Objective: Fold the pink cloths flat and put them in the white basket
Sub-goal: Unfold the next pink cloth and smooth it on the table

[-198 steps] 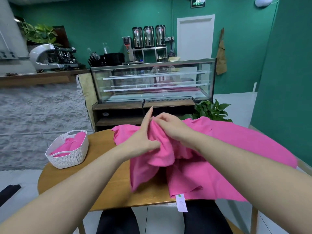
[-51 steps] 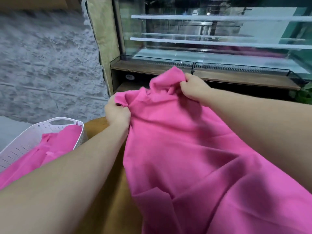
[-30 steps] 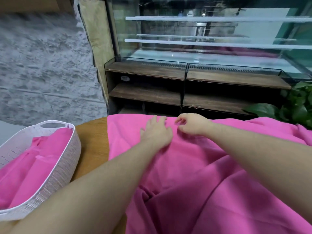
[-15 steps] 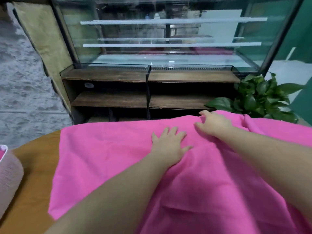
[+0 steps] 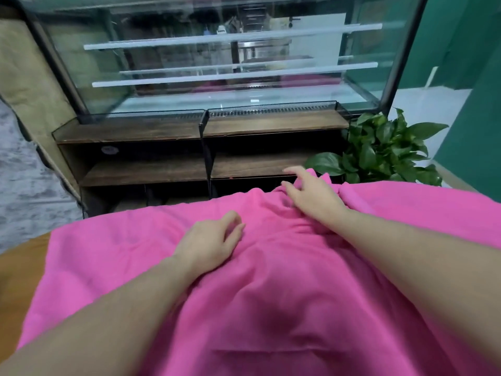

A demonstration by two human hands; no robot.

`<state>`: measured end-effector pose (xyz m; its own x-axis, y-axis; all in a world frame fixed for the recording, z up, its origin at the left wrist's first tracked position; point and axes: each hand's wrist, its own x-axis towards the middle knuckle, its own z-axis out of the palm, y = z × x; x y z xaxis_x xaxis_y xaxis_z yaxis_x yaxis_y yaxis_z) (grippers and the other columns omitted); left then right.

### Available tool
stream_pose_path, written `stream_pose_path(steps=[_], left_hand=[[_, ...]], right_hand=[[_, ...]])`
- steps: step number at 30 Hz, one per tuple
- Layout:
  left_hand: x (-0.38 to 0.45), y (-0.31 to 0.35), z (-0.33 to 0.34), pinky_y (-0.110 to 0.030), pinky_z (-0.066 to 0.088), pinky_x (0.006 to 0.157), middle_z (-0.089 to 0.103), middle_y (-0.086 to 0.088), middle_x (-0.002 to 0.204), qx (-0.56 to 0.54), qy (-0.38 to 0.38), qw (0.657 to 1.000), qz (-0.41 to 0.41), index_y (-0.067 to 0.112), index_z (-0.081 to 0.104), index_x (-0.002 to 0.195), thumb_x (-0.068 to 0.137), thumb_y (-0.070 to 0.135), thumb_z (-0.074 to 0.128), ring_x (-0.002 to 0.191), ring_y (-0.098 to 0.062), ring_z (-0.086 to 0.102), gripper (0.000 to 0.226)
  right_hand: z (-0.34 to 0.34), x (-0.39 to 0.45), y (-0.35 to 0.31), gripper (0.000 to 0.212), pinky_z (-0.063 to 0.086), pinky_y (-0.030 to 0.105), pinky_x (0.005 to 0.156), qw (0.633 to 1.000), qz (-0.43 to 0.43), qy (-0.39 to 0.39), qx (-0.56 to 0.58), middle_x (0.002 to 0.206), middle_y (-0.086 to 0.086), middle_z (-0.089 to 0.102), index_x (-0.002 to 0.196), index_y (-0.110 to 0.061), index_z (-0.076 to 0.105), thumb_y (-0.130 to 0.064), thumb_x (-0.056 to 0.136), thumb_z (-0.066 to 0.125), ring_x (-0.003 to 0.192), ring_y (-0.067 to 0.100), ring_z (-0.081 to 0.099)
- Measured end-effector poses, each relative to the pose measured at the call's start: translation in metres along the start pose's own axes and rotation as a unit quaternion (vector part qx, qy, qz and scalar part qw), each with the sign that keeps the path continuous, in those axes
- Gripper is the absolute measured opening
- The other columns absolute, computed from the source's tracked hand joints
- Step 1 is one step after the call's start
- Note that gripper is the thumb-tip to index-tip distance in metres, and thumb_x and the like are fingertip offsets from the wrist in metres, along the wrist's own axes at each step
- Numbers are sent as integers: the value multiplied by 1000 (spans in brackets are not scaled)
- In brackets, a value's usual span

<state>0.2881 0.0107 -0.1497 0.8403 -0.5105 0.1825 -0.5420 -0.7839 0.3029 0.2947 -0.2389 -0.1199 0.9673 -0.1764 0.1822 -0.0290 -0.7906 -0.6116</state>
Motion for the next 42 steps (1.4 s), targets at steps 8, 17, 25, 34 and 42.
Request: stream_pose_path(steps=[8,17,25,34,42], left_hand=[[-1,-5,-10,-33,49,83,72,6,95,130,-89,987,8,46,48,131,97,56,42,98,-21,66,37],[16,-10,-4,-34,45,75,71,0,103,157,-25,987,-30,33,56,111,97,30,43,95,-31,65,20],[0,-35,-3,-42,49,90,61,6,115,118,42,987,-103,34,61,116,99,45,23,107,-24,60,43],[-78,-49,-16,-61,22,114,29,10,156,-15,63,971,-231,35,43,141,100,50,26,144,-14,28,47],[-149,-34,-43,-66,14,114,6,7,166,85,-132,927,-341,48,17,152,98,63,22,152,-27,8,56]], right_hand=[[-11,37,32,5,42,28,68,970,175,-52,-161,91,4,70,81,-21,62,-26,82,62,96,26,66],[-41,61,36,8,40,37,84,907,243,286,191,85,-1,46,105,-18,40,-18,99,36,93,28,51],[-21,25,57,67,40,45,103,976,197,-29,-86,138,12,54,153,-31,17,-36,94,47,124,36,51],[-1,-36,41,45,14,62,116,962,45,-79,-256,163,-3,17,145,-44,36,-45,100,33,149,29,11],[11,-87,-2,45,19,59,116,986,15,-42,-159,158,-5,31,139,-42,46,-52,96,43,146,23,23]])
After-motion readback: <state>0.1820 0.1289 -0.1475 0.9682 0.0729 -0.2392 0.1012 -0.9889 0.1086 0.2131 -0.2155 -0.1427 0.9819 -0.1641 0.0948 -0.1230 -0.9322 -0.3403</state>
